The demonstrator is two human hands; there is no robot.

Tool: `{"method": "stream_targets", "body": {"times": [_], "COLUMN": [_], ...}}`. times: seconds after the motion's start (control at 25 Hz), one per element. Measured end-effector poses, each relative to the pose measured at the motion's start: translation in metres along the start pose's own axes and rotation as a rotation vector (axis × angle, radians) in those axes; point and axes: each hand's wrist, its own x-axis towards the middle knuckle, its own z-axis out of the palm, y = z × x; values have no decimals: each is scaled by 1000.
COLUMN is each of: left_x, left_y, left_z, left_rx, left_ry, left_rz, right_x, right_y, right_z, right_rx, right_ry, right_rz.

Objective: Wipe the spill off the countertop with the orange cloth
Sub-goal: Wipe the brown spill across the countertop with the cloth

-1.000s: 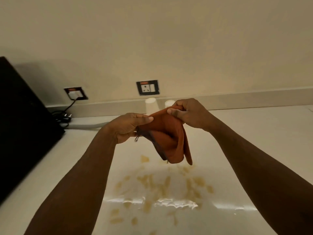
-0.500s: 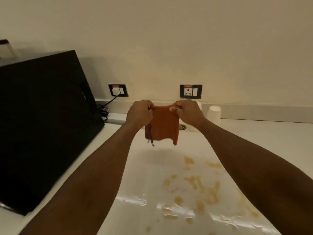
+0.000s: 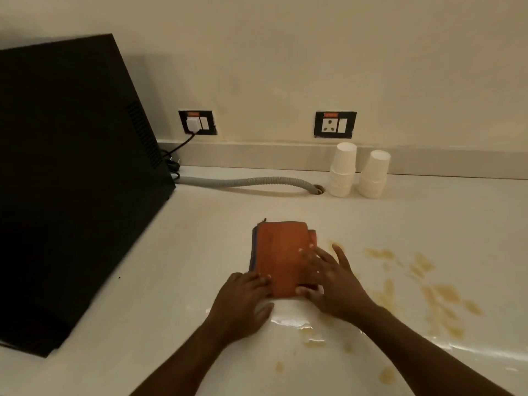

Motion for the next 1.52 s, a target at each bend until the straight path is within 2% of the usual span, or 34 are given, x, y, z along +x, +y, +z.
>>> {"method": "stream_targets", "body": {"times": [0.08,0.24,0.36,0.68,0.84,1.0,1.24,1.4,1.52], "left_x": [-5,22,39,73,70,73,72,71,72], "left_y": [-9,-48,-77,-107,-103,-106,-104,-104,-102], "left_z": [7,13,23,38,48,48,45,46,47], "left_rx": [-46,-78,-66,-236,-157,-90,-87,-77,-59], "left_ry": [-27,-100,-149,-143,-94,-129,-149,-128,-126], "left_rz": [-81,-359,-491,-577,-599,-570,-556,-554,-557], "right_x": [-7,26,57,104,119,140,155,157,159], "right_y": [-5,-21,-35,-62,-37,-7,11,34,35], "right_z": [11,8,18,60,66,64,50,32,33], "right_rx": [-11,27,82,19,26,-14,-36,27,39], "right_ry": [4,78,36,-122,-143,-162,-94,-100,-92], "right_rz": [13,108,192,238,113,1,285,559,634]}}
